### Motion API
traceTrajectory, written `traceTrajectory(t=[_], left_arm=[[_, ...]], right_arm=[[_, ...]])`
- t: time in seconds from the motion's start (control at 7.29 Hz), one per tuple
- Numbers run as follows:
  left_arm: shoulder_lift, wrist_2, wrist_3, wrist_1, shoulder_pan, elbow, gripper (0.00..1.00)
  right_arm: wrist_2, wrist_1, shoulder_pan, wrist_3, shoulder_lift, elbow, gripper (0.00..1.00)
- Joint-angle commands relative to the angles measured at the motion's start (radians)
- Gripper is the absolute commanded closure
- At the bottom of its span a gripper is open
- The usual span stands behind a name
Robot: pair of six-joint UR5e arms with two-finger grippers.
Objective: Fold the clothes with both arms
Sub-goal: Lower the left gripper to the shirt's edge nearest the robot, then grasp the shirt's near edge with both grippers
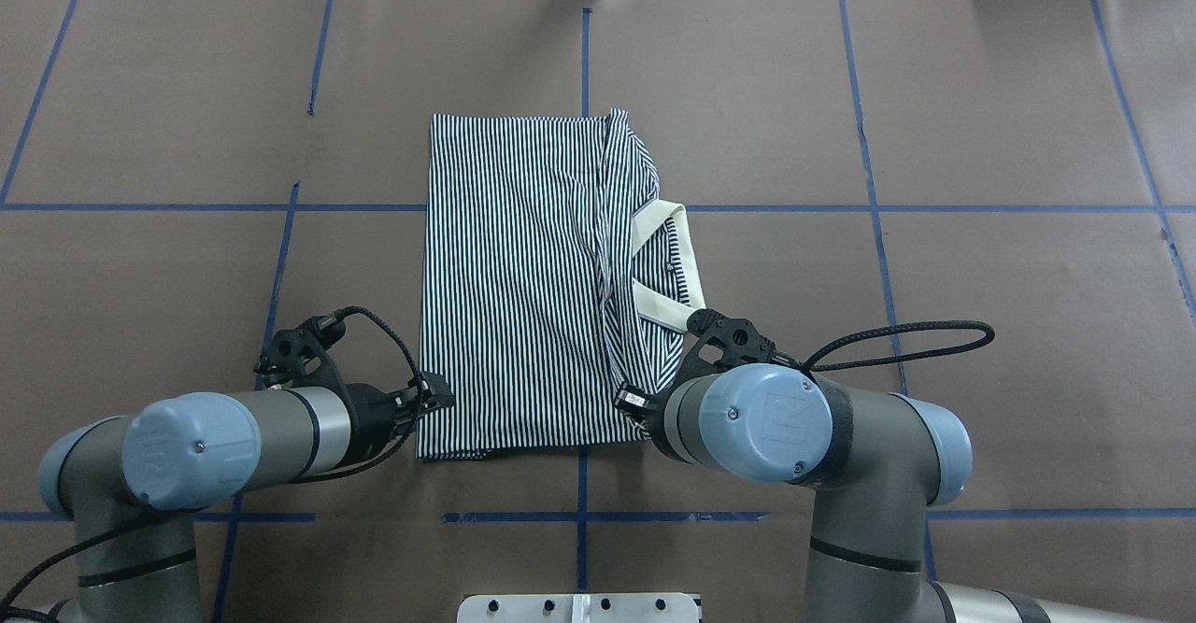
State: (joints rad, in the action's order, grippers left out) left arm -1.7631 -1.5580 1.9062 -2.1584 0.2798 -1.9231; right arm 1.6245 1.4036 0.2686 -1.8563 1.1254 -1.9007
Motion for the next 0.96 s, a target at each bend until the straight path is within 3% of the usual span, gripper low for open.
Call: traceTrajectory(t=[0.0,0.55,0.82], left_arm=[[-0.002,0.004,0.004,0.069,-0.028,-0.005,0.37],[-0.001,0.006,0.004,0.095,-0.047,-0.002,0.39],[-0.002,0.004,0.004,0.095,-0.047,-0.001,0.47]], right_arm=[[0.002,0.0,0.0,0.0,-0.001,0.0,1.0],[0.003,0.0,0.0,0.0,0.001,-0.003,1.0],[0.003,0.0,0.001,0.0,0.002,-0.003,1.0]])
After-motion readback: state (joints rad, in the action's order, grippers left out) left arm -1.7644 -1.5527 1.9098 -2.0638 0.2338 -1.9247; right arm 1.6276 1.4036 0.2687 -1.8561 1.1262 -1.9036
